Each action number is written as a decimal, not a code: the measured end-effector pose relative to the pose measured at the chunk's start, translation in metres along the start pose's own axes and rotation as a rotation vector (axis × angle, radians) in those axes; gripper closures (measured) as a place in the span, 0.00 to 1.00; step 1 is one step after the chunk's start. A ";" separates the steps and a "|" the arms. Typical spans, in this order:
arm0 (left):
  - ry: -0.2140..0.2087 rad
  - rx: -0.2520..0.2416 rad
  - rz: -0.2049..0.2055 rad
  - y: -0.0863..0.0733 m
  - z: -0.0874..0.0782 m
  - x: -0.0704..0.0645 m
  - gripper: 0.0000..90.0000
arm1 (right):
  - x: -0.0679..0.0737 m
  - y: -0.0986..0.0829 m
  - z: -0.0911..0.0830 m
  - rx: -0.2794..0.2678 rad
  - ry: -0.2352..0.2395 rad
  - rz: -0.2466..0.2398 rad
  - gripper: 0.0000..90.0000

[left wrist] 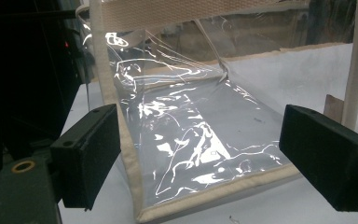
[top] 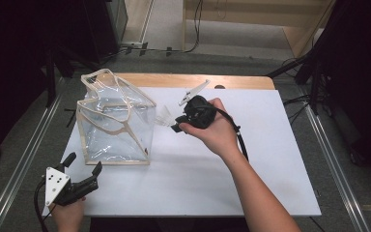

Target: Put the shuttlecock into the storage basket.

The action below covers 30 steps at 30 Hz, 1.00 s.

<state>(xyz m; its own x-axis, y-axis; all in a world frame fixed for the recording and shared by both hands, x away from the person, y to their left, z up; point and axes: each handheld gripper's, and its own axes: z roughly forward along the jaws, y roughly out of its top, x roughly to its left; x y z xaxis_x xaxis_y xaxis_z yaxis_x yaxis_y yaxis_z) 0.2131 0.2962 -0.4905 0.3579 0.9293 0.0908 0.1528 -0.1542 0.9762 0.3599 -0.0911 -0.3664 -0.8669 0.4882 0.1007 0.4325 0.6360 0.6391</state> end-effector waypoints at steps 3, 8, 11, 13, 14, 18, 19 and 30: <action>-0.003 0.000 0.004 0.000 0.000 0.000 0.15 | 0.002 0.006 -0.002 -0.004 -0.004 -0.007 0.70; -0.002 0.000 0.005 0.000 0.000 0.000 0.15 | 0.004 0.013 -0.004 -0.018 -0.002 -0.019 0.70; -0.003 -0.001 0.004 0.000 0.000 0.000 0.15 | 0.004 0.017 -0.005 -0.030 0.005 -0.027 0.70; -0.003 -0.001 0.004 0.000 0.000 0.000 0.15 | 0.004 0.020 -0.007 -0.037 0.003 -0.026 0.70; -0.003 -0.001 0.005 0.000 0.000 0.000 0.15 | 0.003 0.020 -0.007 -0.041 0.004 -0.024 0.70; -0.002 0.000 0.005 0.000 0.001 0.000 0.15 | 0.003 0.024 -0.007 -0.038 0.004 -0.023 0.70; -0.001 0.002 0.005 0.000 0.000 0.000 0.15 | 0.003 0.024 -0.007 -0.038 0.004 -0.023 0.70; 0.001 -0.002 0.002 0.000 0.000 0.000 0.15 | 0.004 0.039 -0.013 -0.053 -0.004 -0.020 0.70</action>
<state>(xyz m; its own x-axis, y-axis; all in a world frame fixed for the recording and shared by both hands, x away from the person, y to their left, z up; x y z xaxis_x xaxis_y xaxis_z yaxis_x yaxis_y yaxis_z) 0.2131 0.2966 -0.4904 0.3571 0.9294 0.0927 0.1504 -0.1551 0.9764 0.3697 -0.0722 -0.3308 -0.8740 0.4784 0.0850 0.4015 0.6128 0.6806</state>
